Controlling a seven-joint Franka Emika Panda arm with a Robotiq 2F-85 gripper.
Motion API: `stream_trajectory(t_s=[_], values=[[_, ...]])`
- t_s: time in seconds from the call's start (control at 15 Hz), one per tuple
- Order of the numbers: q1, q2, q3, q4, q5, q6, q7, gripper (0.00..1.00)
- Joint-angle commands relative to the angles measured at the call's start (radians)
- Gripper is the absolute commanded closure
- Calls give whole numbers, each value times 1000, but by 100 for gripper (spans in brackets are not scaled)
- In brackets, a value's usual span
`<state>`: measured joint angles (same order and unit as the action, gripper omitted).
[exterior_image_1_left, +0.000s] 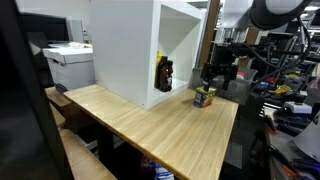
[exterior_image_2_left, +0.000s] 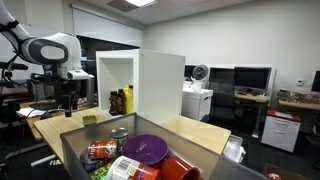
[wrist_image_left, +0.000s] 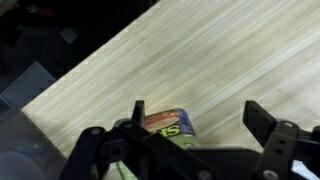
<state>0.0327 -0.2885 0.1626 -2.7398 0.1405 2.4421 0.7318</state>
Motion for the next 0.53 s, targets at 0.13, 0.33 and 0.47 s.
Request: stream_trajectory(t_s=[0.13, 0.33, 0.47], values=[[-59, -2, -52, 1, -156, -56, -137, 0], [-73, 2, -87, -13, -171, -4, -242, 0], [-70, 2, -113, -20, -138, 16, -314, 0]])
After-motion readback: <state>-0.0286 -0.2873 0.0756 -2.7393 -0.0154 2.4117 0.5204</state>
